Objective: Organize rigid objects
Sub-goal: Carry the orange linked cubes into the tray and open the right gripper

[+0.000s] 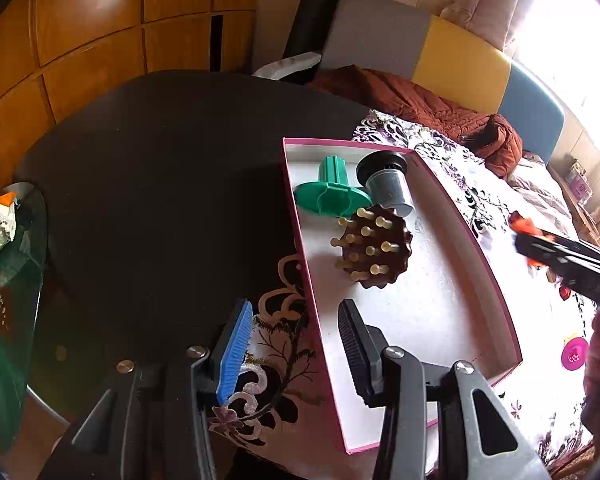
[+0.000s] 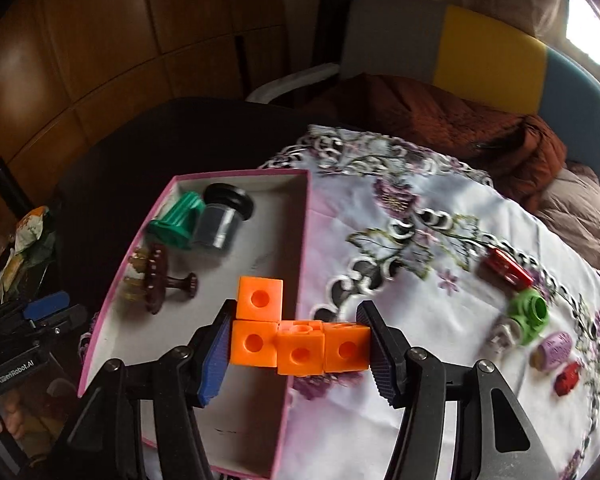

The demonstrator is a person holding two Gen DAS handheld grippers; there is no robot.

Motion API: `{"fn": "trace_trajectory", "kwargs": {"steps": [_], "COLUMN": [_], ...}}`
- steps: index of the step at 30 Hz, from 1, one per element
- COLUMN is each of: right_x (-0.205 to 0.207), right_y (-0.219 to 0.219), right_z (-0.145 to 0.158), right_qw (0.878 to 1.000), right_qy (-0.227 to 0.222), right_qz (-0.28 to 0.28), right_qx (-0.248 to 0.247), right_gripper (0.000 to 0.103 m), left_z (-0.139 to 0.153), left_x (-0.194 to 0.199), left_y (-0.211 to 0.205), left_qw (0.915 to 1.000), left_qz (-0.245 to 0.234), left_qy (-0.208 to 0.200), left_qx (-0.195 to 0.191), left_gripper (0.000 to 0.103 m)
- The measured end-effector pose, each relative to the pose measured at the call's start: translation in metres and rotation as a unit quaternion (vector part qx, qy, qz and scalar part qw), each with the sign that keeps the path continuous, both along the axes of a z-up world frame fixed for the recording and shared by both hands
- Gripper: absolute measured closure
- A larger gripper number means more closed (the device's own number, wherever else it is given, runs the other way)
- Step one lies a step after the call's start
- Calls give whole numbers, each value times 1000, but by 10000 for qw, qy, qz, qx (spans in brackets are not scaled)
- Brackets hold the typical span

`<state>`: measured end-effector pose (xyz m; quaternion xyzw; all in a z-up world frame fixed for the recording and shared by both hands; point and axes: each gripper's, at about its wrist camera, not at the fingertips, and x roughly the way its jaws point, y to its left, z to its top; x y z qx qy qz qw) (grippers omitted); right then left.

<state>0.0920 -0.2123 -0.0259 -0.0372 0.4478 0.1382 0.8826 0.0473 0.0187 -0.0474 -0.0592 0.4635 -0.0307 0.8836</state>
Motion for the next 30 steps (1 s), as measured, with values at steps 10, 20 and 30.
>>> {"fn": "trace_trajectory", "kwargs": {"steps": [10, 20, 30], "right_x": [29, 41, 30], "right_y": [58, 62, 59], "right_z": [-44, -67, -62], "right_qw": [9977, 9965, 9978], "right_qy": [361, 625, 548], "right_qz": [277, 93, 44], "right_qx": [-500, -553, -358], "right_gripper": [43, 42, 37], "left_z": [-1, 0, 4], "left_x": [-2, -3, -6], "left_y": [2, 1, -4], "left_qw": [10000, 10000, 10000], "left_qz": [37, 13, -28], "left_qy": [9, -15, -42], "left_qx": [60, 37, 77], "left_gripper": [58, 58, 58]}}
